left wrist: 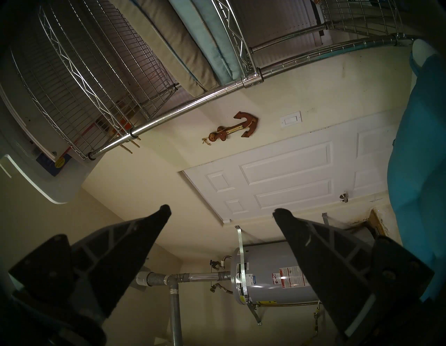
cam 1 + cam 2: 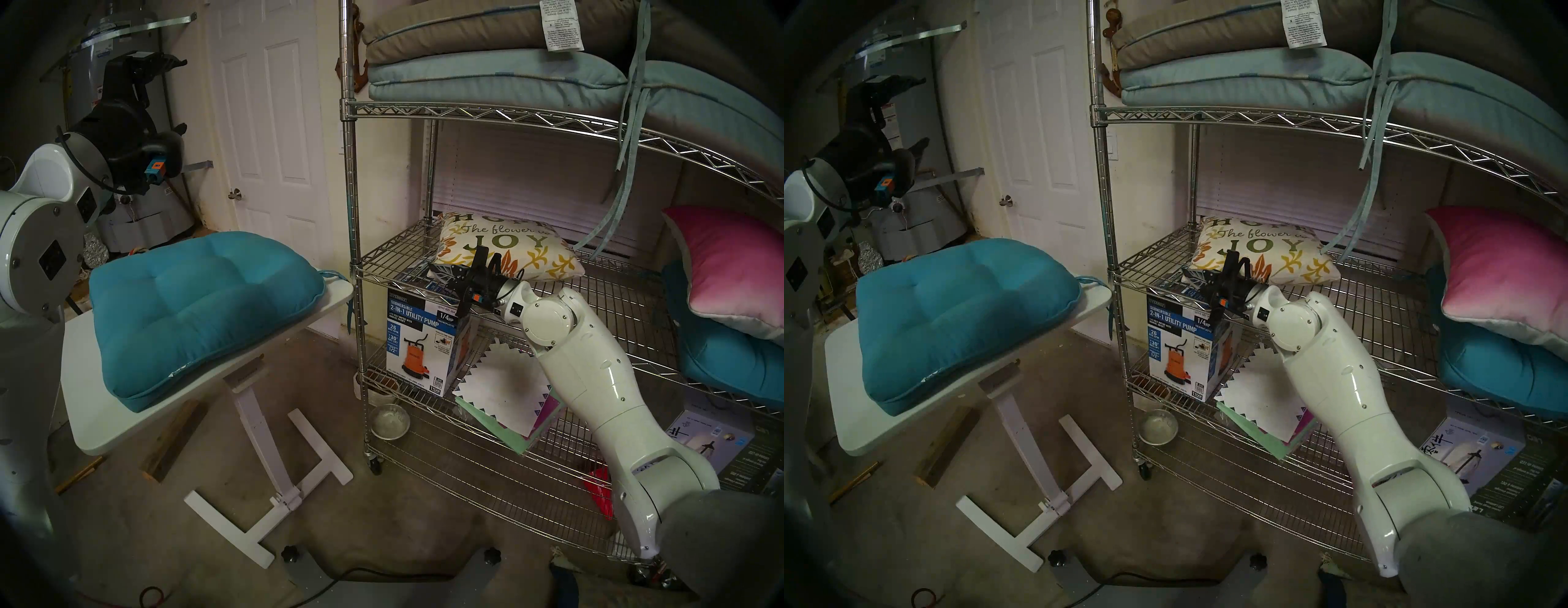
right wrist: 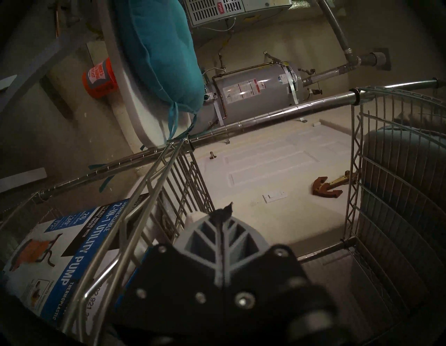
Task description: Put cushion on the shelf
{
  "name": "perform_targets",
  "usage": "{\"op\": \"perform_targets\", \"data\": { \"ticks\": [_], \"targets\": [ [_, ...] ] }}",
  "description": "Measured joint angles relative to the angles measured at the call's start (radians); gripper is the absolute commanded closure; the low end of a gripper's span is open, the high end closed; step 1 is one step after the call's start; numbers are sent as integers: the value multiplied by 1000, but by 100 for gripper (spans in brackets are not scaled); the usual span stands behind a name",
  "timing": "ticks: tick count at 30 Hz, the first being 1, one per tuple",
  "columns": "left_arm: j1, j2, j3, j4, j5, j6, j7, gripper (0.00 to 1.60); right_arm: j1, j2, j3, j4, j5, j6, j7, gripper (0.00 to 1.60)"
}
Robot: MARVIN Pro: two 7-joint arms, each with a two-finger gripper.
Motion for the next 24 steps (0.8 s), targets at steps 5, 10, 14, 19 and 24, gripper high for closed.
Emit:
{"op": "perform_targets", "data": {
  "ticks": [5, 10, 14, 19, 24],
  "targets": [
    [0, 0, 0, 0, 0, 0, 0, 0, 22, -21, 1, 29, -14, -11, -18, 160],
    [0, 0, 0, 0, 0, 0, 0, 0, 26, -30, 11, 37, -23, -20, -38, 160],
    [0, 0, 0, 0, 0, 0, 0, 0, 7, -28, 41, 6, -20, -20, -68, 0],
    [0, 0, 0, 0, 0, 0, 0, 0, -36, -31, 90, -54, 1, -12, -127, 0],
    [-1, 0, 1, 0, 0, -1, 0, 0, -93, -59, 153, -117, 67, -13, -206, 0]
  ]
}}
